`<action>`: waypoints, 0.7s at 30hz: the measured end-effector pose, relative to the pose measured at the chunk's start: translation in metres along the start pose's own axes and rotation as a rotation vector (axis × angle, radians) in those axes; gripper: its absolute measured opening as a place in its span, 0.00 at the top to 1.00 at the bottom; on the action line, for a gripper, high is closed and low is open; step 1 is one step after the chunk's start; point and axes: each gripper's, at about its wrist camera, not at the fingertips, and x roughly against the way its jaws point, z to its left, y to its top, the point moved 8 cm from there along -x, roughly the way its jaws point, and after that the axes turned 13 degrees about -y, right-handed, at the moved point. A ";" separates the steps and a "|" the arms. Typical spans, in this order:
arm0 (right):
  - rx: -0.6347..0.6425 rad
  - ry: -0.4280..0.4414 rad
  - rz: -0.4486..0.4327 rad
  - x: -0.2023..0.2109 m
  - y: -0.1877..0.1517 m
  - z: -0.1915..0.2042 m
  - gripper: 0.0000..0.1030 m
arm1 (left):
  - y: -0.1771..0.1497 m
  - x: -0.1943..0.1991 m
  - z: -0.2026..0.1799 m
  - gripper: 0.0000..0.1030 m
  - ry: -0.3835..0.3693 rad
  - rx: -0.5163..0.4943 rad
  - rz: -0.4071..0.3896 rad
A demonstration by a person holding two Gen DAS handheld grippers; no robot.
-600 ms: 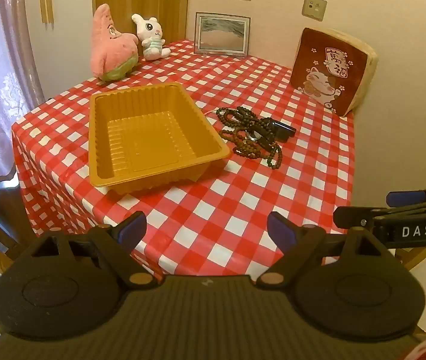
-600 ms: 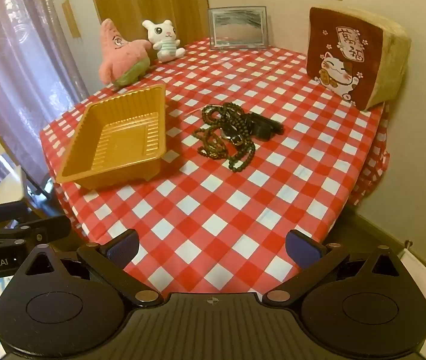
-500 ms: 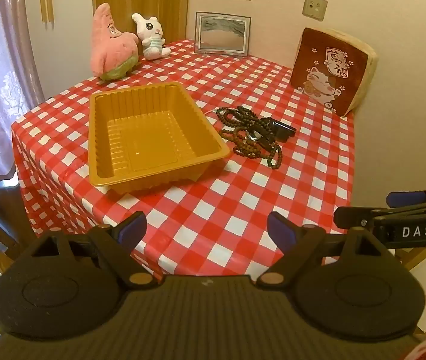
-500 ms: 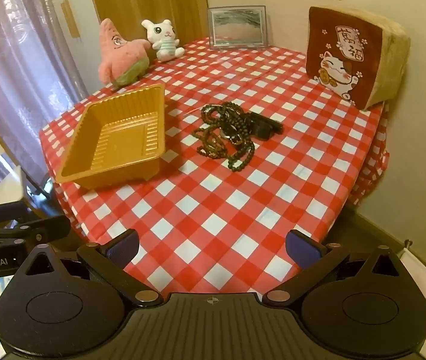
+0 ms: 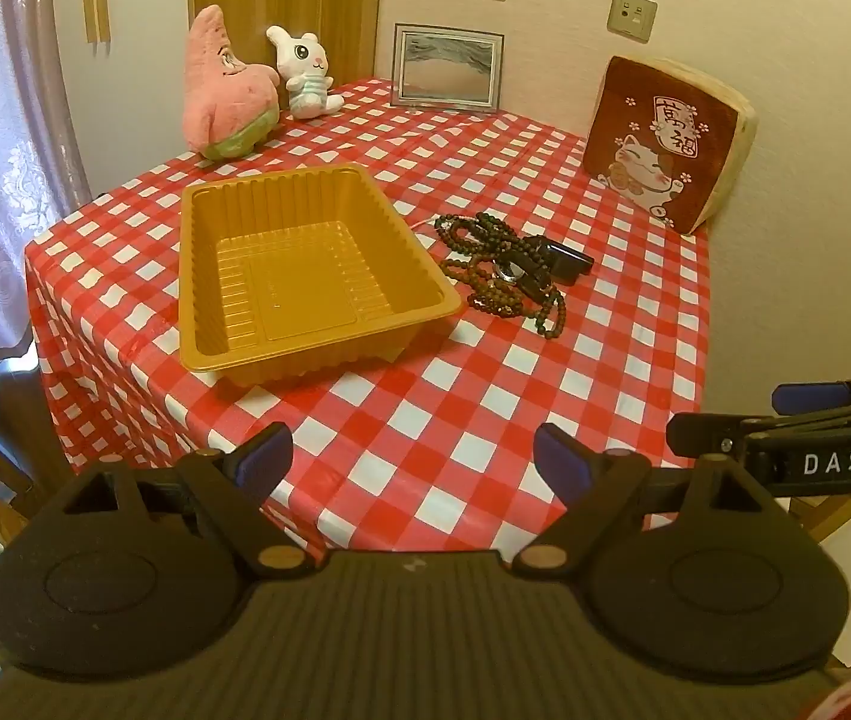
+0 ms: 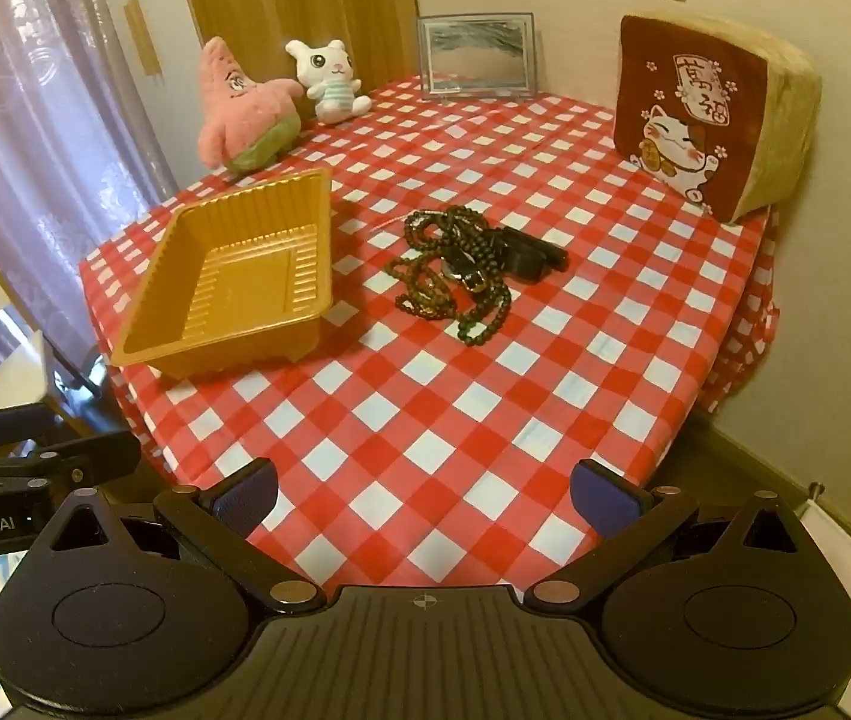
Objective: Organize jewelry
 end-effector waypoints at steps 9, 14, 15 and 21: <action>0.000 0.000 -0.001 0.000 0.001 0.000 0.00 | 0.000 0.000 0.000 0.16 0.000 -0.002 -0.002; 0.000 0.001 -0.001 0.000 0.001 0.000 0.00 | 0.000 0.000 0.000 0.16 0.000 -0.001 -0.001; 0.000 0.000 -0.001 0.000 0.001 0.001 0.00 | 0.000 0.000 -0.001 0.16 0.000 -0.001 -0.002; 0.001 -0.001 -0.002 -0.001 0.002 0.002 0.00 | 0.000 0.000 0.000 0.16 -0.002 -0.001 -0.002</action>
